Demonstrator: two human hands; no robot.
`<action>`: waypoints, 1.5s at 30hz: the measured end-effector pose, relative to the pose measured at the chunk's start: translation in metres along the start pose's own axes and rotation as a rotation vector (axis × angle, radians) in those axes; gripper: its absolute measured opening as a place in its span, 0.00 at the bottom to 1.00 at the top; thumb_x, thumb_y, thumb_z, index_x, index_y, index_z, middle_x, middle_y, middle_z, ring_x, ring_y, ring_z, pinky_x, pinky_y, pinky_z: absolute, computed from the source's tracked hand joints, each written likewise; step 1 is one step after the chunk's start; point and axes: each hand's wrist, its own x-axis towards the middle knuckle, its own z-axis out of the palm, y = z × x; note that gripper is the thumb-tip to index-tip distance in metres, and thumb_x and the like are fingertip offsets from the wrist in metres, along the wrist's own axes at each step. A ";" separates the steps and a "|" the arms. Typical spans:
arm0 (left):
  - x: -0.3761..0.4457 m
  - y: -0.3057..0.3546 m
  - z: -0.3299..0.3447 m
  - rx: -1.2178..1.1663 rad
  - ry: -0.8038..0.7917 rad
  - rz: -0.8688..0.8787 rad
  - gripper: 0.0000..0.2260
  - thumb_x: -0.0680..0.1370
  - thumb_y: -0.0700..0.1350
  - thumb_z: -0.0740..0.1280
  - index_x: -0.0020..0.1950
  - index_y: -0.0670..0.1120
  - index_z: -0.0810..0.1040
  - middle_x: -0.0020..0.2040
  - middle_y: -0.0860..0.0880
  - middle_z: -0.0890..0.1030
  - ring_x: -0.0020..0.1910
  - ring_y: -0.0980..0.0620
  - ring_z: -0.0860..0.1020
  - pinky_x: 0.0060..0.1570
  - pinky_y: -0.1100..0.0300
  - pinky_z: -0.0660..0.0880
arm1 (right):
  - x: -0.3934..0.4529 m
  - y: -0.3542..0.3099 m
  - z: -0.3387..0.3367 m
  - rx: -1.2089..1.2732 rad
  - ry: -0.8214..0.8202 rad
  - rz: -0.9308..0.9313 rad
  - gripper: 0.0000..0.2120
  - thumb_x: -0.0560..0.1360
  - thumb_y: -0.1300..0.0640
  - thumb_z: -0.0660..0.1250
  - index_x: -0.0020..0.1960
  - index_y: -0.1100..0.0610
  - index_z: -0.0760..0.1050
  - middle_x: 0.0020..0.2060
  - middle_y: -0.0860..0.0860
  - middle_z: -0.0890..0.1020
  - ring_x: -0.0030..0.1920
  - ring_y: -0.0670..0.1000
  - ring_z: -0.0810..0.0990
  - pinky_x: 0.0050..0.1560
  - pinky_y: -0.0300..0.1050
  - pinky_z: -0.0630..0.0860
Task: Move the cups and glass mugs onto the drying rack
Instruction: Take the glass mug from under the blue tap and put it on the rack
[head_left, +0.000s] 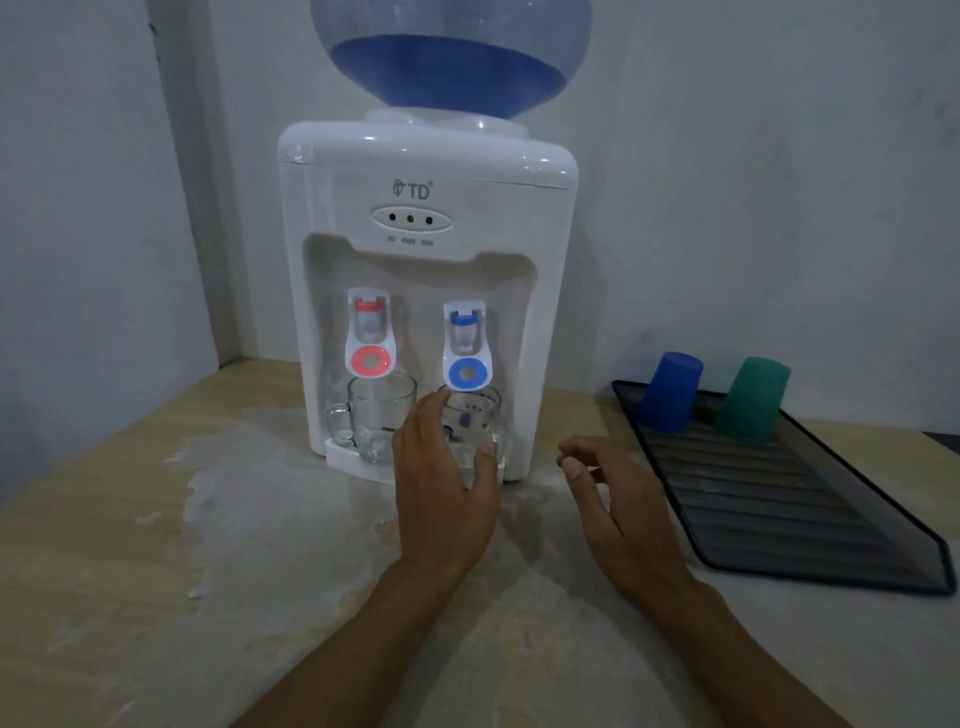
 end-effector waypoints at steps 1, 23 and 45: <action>0.000 0.000 0.001 -0.005 -0.008 -0.006 0.30 0.77 0.43 0.74 0.77 0.47 0.66 0.73 0.48 0.73 0.71 0.48 0.73 0.69 0.47 0.77 | 0.000 0.000 0.000 0.003 -0.003 -0.006 0.10 0.83 0.53 0.61 0.58 0.54 0.79 0.48 0.45 0.83 0.51 0.40 0.80 0.50 0.30 0.75; -0.002 -0.005 0.005 0.043 -0.091 -0.022 0.37 0.71 0.56 0.80 0.75 0.49 0.68 0.68 0.49 0.75 0.65 0.52 0.73 0.63 0.57 0.77 | -0.001 -0.005 0.001 0.017 -0.088 -0.041 0.05 0.82 0.57 0.66 0.57 0.53 0.80 0.47 0.42 0.82 0.47 0.42 0.81 0.46 0.38 0.78; -0.010 0.017 -0.001 -0.292 -0.122 0.011 0.30 0.67 0.65 0.76 0.59 0.48 0.75 0.53 0.55 0.83 0.49 0.60 0.83 0.47 0.76 0.77 | 0.000 -0.017 -0.005 0.338 -0.141 0.024 0.10 0.83 0.52 0.63 0.61 0.53 0.79 0.51 0.45 0.84 0.53 0.51 0.84 0.52 0.46 0.81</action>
